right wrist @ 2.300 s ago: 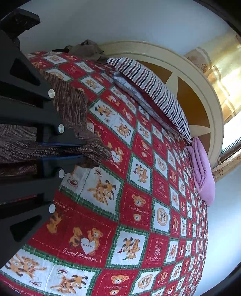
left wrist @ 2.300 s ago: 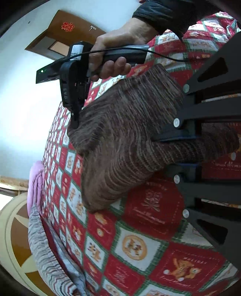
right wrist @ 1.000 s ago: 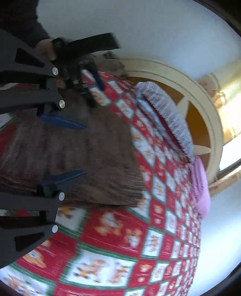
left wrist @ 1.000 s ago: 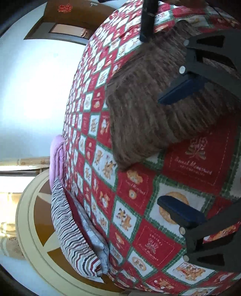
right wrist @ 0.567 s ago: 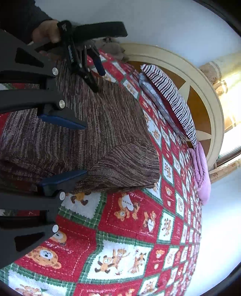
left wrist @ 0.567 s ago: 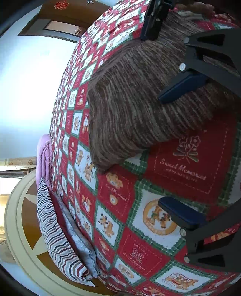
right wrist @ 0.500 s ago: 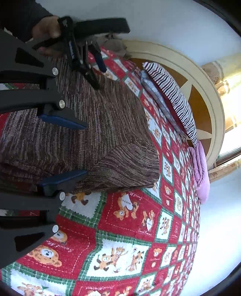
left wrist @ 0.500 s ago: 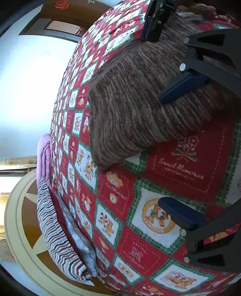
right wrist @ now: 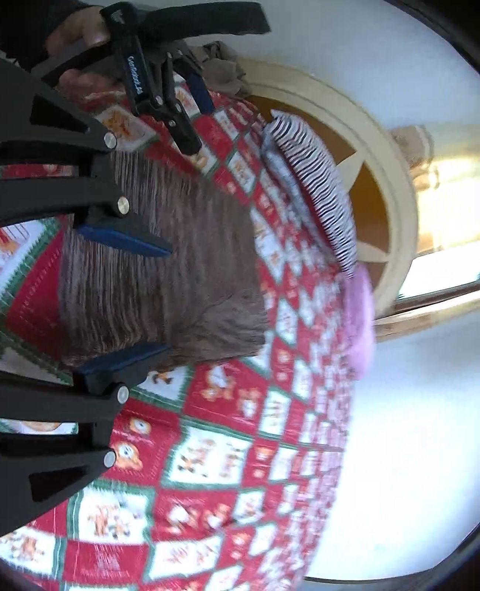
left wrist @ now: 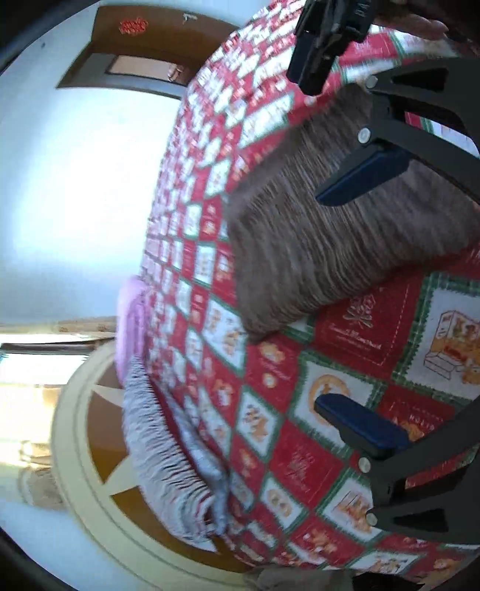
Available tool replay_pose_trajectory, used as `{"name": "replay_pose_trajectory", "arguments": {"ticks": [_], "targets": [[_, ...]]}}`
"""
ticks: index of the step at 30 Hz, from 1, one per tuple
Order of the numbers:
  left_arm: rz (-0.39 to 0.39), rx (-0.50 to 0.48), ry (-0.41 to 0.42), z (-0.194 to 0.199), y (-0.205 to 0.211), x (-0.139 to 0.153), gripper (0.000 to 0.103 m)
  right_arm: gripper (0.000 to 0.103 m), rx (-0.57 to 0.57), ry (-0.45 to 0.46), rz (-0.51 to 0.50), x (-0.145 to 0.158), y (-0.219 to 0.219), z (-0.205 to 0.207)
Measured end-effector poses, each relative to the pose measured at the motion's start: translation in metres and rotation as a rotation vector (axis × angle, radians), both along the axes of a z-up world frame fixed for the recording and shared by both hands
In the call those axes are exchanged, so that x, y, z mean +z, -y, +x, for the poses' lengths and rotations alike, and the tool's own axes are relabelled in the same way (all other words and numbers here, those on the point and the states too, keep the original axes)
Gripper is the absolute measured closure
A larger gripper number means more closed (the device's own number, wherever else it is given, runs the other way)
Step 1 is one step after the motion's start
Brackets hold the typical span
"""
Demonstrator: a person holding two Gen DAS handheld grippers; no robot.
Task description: Fold small clothes
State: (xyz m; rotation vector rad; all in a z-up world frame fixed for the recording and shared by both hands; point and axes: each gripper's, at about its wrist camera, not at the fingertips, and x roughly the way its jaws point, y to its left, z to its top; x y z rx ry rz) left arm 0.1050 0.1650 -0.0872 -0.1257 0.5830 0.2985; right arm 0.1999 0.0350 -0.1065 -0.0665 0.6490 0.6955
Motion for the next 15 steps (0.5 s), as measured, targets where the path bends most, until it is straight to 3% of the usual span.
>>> {"name": "replay_pose_trajectory", "arguments": {"ticks": [5, 15], "targets": [[0.011, -0.04, 0.076, -0.017, 0.014, 0.031, 0.0, 0.047, -0.004, 0.119, -0.003, 0.03, 0.005, -0.036], [0.036, -0.074, 0.162, -0.037, 0.03, 0.06, 0.0, 0.046, -0.063, 0.188, -0.005, 0.056, 0.02, -0.06]]}}
